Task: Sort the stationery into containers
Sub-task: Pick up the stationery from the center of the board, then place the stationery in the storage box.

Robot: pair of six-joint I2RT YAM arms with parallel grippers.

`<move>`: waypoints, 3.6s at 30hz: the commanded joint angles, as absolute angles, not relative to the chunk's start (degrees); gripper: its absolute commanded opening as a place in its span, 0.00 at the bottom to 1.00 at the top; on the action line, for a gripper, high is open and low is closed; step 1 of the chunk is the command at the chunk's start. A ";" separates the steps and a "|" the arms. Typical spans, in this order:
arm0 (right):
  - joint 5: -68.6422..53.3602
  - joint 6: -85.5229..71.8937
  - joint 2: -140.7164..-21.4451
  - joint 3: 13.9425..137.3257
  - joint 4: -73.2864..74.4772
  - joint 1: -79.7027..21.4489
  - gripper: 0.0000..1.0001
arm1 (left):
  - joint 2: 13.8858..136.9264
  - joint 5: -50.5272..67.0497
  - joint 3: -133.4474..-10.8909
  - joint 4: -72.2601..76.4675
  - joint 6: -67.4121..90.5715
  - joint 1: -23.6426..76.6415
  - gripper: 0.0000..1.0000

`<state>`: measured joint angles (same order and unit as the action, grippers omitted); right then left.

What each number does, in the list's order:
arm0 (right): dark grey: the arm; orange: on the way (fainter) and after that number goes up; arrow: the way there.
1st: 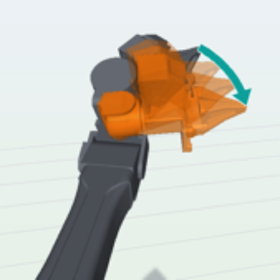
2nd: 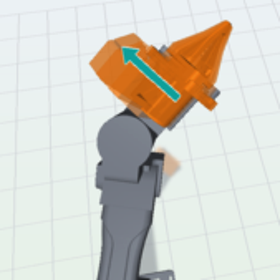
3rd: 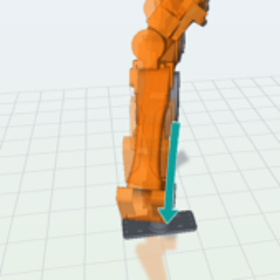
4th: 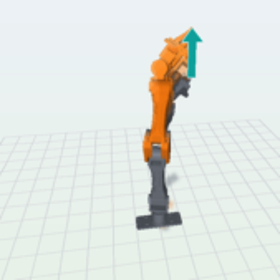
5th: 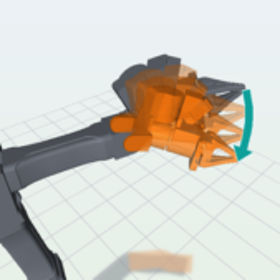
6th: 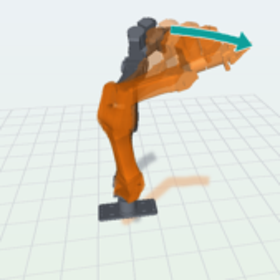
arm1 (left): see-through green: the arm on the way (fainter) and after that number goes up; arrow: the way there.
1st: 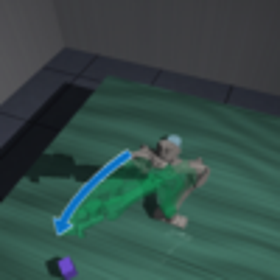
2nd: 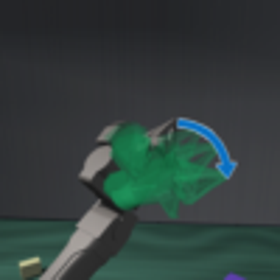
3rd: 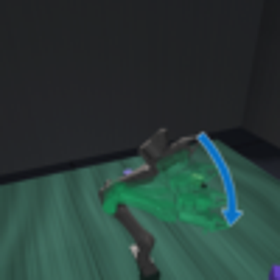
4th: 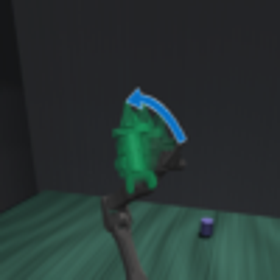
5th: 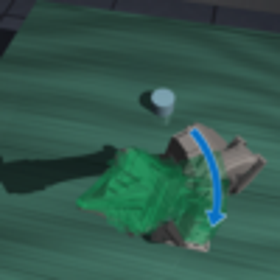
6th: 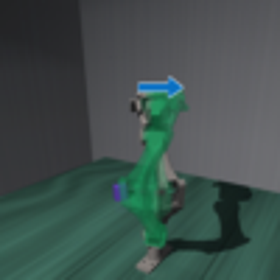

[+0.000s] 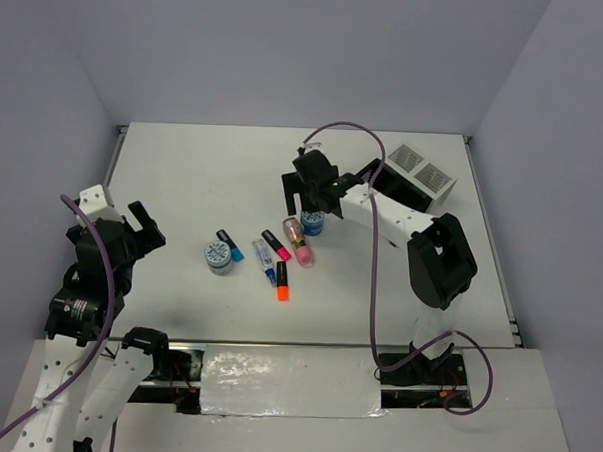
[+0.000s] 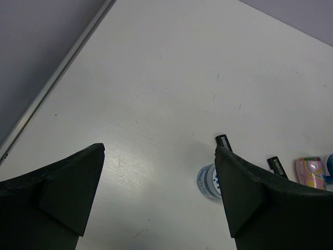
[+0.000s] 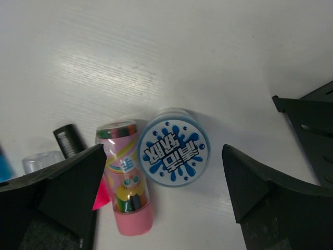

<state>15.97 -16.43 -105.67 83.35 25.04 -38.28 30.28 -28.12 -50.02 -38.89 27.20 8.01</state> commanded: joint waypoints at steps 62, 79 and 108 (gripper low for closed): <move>9.14 -13.18 -100.64 79.10 22.85 -31.46 0.00 | 32.08 -24.87 -50.80 -35.68 26.02 7.65 0.99; 9.68 -9.05 -93.61 95.79 33.40 -22.26 0.00 | 31.38 -24.79 -50.71 -35.77 26.10 7.73 0.99; 16.26 -5.98 -89.02 92.89 14.07 -6.07 0.00 | 30.32 -23.91 -50.54 -35.42 25.84 8.09 0.99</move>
<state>13.98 -7.01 -87.79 91.15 22.59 -7.29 31.05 -24.47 -50.02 -38.41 26.96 8.01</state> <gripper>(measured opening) 0.721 0.993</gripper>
